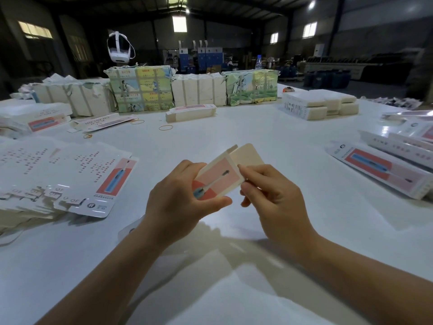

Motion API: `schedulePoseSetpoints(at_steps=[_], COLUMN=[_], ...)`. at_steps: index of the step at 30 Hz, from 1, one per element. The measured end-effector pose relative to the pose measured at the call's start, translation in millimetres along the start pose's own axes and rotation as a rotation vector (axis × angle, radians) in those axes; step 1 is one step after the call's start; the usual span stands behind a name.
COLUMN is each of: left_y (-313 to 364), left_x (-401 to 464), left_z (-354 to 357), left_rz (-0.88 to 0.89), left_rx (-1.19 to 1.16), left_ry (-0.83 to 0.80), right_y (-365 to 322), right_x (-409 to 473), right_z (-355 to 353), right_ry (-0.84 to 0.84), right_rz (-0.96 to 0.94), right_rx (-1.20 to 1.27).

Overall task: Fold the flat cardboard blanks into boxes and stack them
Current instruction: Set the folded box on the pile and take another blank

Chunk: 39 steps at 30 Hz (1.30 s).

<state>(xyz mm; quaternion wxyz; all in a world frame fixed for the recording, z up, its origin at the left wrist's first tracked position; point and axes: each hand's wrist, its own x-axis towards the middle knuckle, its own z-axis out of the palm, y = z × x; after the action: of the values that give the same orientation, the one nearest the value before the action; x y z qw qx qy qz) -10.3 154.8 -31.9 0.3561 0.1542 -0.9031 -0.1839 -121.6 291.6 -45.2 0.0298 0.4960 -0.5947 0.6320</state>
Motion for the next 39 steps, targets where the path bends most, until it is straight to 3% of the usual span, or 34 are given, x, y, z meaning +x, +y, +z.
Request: schedulePoseSetpoints(at_steps=[7, 13, 18, 29, 33, 35, 37, 39], left_y=[0, -1, 1, 5, 3, 4, 7, 9], left_x=[-2, -3, -4, -5, -3, -3, -4, -5], left_z=[1, 3, 5, 7, 1, -1, 1, 4], left_rz=[0.016, 0.067, 0.060, 0.044, 0.019, 0.019, 0.026, 0.036], left_rx=[0.022, 0.149, 0.166, 0.156, 0.086, 0.067, 0.058, 0.069], left_ry=[-0.022, -0.055, -0.064, -0.047, -0.033, -0.027, -0.033, -0.042], right_y=[-2, 4, 3, 0, 2, 3, 2, 1], right_x=[3, 6, 6, 7, 14, 17, 20, 21], right_z=[-3, -2, -4, 0, -12, -16, -15, -13], right_ry=[-0.034, -0.080, -0.002, -0.025, 0.142, 0.148, 0.045, -0.073], right_rz=[0.138, 0.208, 0.191, 0.062, 0.044, 0.235, 0.524, 0.643], right_rx=[0.088, -0.030, -0.026, -0.257, -0.409, -0.187, 0.325, 0.675])
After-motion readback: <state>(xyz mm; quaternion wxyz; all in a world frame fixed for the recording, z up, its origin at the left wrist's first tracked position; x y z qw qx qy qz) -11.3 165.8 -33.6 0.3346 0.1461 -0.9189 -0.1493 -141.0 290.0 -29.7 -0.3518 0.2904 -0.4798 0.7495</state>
